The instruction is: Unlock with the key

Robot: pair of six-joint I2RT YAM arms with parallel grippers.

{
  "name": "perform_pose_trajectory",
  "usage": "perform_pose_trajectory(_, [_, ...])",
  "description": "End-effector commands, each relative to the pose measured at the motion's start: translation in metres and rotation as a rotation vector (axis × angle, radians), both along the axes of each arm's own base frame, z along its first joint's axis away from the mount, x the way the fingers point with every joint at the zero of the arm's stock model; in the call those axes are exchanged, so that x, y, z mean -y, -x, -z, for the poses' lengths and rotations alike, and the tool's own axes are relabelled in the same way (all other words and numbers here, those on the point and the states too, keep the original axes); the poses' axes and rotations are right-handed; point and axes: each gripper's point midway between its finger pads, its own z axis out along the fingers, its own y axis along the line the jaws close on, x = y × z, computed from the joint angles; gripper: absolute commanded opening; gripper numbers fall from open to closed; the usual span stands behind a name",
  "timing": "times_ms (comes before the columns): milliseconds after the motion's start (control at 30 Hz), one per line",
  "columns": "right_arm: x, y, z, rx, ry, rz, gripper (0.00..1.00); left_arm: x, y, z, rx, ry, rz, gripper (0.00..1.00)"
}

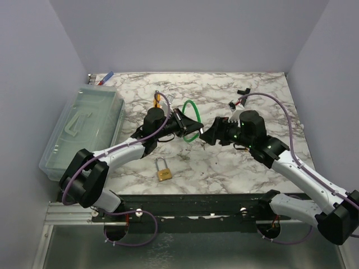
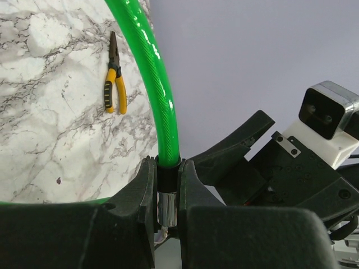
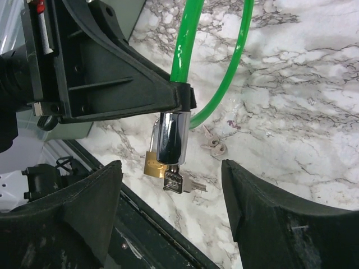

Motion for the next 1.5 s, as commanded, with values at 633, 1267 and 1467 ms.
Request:
perform_pose_trajectory(633, [-0.007, -0.013, 0.019, -0.029, 0.139, 0.044, 0.61, 0.011, -0.016, 0.001, 0.018, 0.0, 0.008, 0.0])
perform_pose_trajectory(1267, [-0.016, -0.01, 0.029, -0.046, 0.196, 0.024, 0.58, 0.012, -0.02, 0.005, 0.007, -0.005, -0.002, 0.0])
perform_pose_trajectory(1467, [-0.01, -0.004, 0.046, -0.078, 0.306, 0.061, 0.59, 0.012, -0.023, 0.007, -0.003, -0.005, -0.009, 0.0])
